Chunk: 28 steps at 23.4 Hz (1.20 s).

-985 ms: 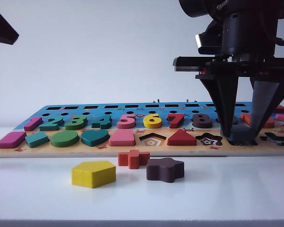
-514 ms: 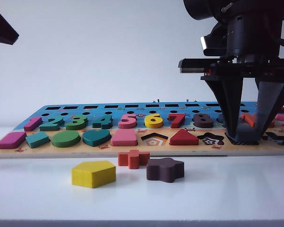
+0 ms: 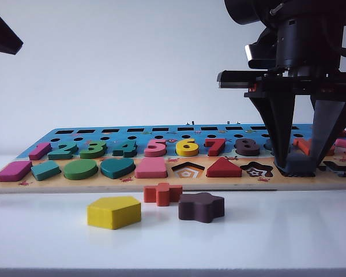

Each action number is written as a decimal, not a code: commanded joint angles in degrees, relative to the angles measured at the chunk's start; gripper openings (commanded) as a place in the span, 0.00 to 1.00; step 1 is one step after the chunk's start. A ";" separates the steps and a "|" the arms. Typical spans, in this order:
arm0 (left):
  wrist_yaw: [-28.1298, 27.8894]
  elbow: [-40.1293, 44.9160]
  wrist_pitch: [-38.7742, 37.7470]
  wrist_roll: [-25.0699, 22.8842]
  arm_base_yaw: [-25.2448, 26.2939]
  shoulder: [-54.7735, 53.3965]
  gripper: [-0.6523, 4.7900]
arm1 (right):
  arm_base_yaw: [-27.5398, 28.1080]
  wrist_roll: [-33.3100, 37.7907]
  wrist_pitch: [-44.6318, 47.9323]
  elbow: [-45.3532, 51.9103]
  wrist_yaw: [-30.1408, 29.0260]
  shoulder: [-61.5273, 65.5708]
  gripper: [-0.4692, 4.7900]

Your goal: Insert the cube into the slot.

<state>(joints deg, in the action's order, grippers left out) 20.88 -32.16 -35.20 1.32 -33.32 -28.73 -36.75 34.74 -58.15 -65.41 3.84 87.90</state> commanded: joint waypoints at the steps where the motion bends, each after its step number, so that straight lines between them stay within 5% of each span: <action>1: 0.17 -0.11 0.81 -0.24 -0.02 0.00 0.13 | -0.13 0.20 2.40 -0.11 -0.81 -0.11 0.11; 14: 0.17 -0.11 0.81 -0.24 -0.02 0.02 0.13 | -0.13 0.15 2.36 -0.13 -1.25 -0.11 0.21; 17: 0.17 -0.11 0.81 -0.24 -0.02 0.02 0.13 | -0.13 0.15 2.36 -0.13 -1.25 -0.11 0.32; 28: 0.17 -0.11 0.81 -0.24 -0.02 0.02 0.13 | -0.13 -0.07 2.36 -0.13 -1.27 -0.11 0.44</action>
<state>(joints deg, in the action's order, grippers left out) 20.88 -32.16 -35.20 1.34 -33.32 -28.73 -36.77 34.72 -57.21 -65.41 2.79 87.90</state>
